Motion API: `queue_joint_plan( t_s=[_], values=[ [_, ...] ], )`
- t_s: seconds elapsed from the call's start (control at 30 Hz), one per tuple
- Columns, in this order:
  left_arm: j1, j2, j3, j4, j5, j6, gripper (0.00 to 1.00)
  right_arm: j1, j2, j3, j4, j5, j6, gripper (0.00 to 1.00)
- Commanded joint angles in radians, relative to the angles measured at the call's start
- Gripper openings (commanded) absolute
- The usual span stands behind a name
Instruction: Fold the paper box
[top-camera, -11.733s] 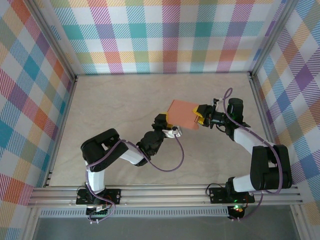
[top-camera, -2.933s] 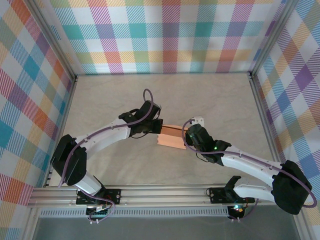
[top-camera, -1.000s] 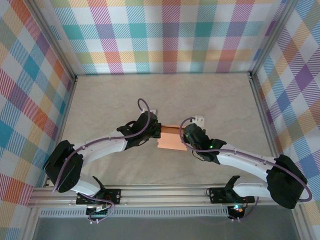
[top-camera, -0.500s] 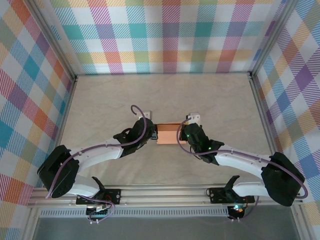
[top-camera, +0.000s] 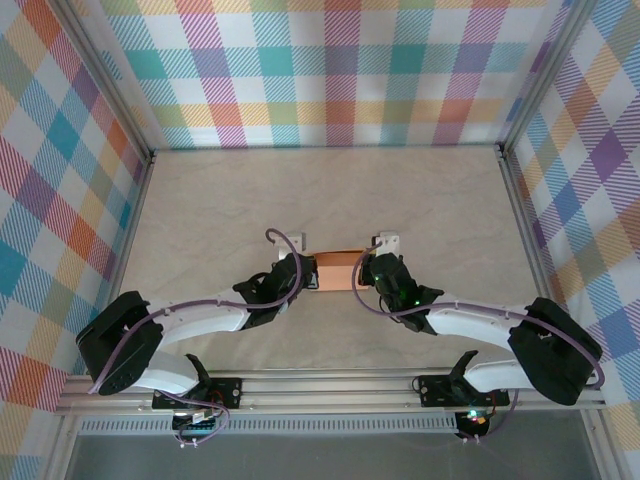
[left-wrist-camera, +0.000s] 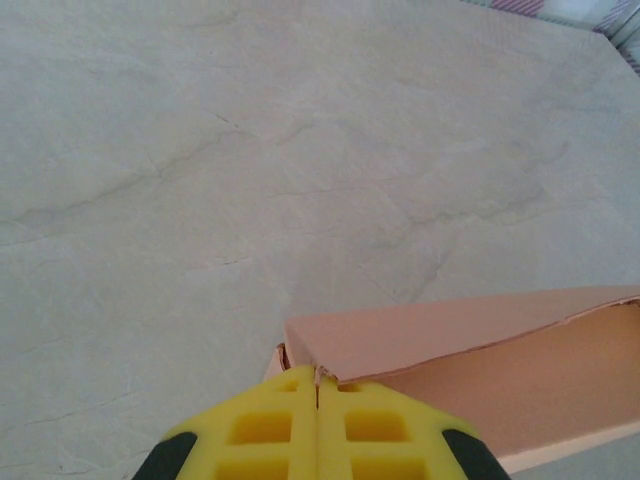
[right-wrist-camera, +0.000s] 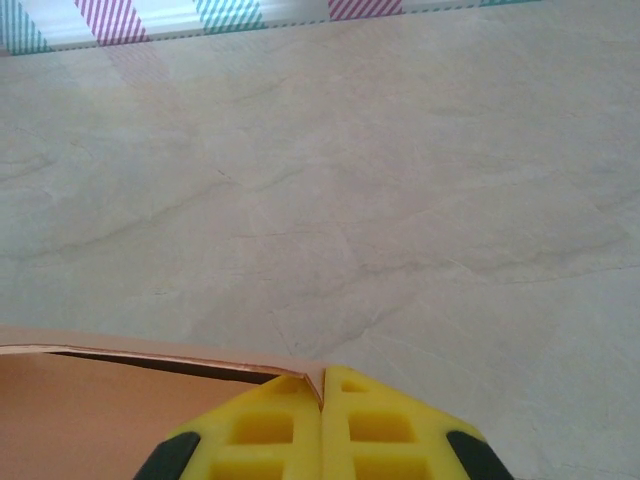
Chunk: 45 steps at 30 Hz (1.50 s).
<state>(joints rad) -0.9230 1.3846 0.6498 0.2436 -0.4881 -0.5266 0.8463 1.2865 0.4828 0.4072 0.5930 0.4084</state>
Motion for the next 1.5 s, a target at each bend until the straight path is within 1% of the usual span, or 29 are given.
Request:
queue_joint_plan(
  t_s=[0.0,0.13,0.27,0.47,0.6,0.87,0.9,0.93,1.03,1.13,1.2,1.3,1.37,1.47],
  values=[
    [-0.026,0.002,-0.019,0.04,-0.016,0.016,0.0,0.019,0.005,-0.014,0.103,-0.061,-0.013,0.0],
    [-0.04,0.026,-0.024,0.058,-0.029,0.028,0.0,0.021,0.024,-0.045,0.157,-0.087,-0.024,0.03],
    [-0.062,0.041,-0.048,0.077,-0.072,0.037,0.0,0.02,0.033,-0.067,0.176,-0.092,-0.005,0.04],
    [-0.092,0.042,-0.085,0.103,-0.142,0.042,0.0,0.025,0.004,-0.081,0.164,-0.093,-0.006,0.06],
    [-0.103,0.043,-0.088,0.099,-0.175,0.043,0.0,0.025,-0.029,-0.078,0.141,-0.092,-0.011,0.11],
    [-0.114,0.052,-0.087,0.087,-0.216,0.038,0.0,0.025,-0.065,-0.083,0.121,-0.094,-0.007,0.29],
    [-0.116,0.054,-0.085,0.085,-0.22,0.039,0.0,0.024,-0.075,-0.085,0.118,-0.096,-0.006,0.32],
    [-0.116,0.054,-0.085,0.082,-0.222,0.037,0.0,0.024,-0.084,-0.088,0.115,-0.094,-0.008,0.36],
    [-0.117,0.056,-0.083,0.077,-0.225,0.039,0.0,0.025,-0.132,-0.093,0.079,-0.092,-0.013,0.55],
    [-0.12,0.055,-0.084,0.077,-0.231,0.041,0.0,0.024,-0.195,-0.097,0.029,-0.082,-0.023,0.7],
    [-0.12,0.056,-0.084,0.079,-0.233,0.043,0.0,0.024,-0.237,-0.097,-0.009,-0.067,-0.024,0.77],
    [-0.122,0.059,-0.085,0.081,-0.232,0.046,0.0,0.017,-0.299,-0.07,-0.101,-0.059,-0.004,0.82],
    [-0.122,0.059,-0.085,0.081,-0.234,0.052,0.0,-0.002,-0.319,-0.014,-0.225,-0.066,0.049,0.83],
    [-0.123,0.06,-0.087,0.082,-0.237,0.057,0.0,-0.063,-0.314,0.076,-0.381,-0.155,0.16,0.82]
  ],
)
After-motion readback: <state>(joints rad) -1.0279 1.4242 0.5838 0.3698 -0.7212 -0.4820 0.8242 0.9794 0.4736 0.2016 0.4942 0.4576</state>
